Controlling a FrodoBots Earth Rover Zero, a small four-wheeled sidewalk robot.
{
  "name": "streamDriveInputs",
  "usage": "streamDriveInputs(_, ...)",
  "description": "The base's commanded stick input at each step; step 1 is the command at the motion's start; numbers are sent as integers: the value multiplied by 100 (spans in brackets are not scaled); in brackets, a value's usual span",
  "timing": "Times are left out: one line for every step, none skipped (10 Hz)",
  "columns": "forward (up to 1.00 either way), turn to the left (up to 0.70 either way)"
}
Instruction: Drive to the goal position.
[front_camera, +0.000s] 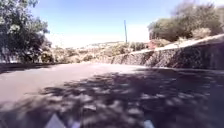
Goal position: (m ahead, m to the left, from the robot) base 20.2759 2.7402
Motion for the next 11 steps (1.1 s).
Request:
streamDriveInputs(70, 0)
streamDriveInputs(70, 0)
streamDriveInputs(70, 0)
streamDriveInputs(70, 0)
streamDriveInputs(70, 0)
streamDriveInputs(70, 0)
streamDriveInputs(70, 0)
streamDriveInputs(70, 0)
streamDriveInputs(70, 0)
streamDriveInputs(70, 0)
streamDriveInputs(70, 0)
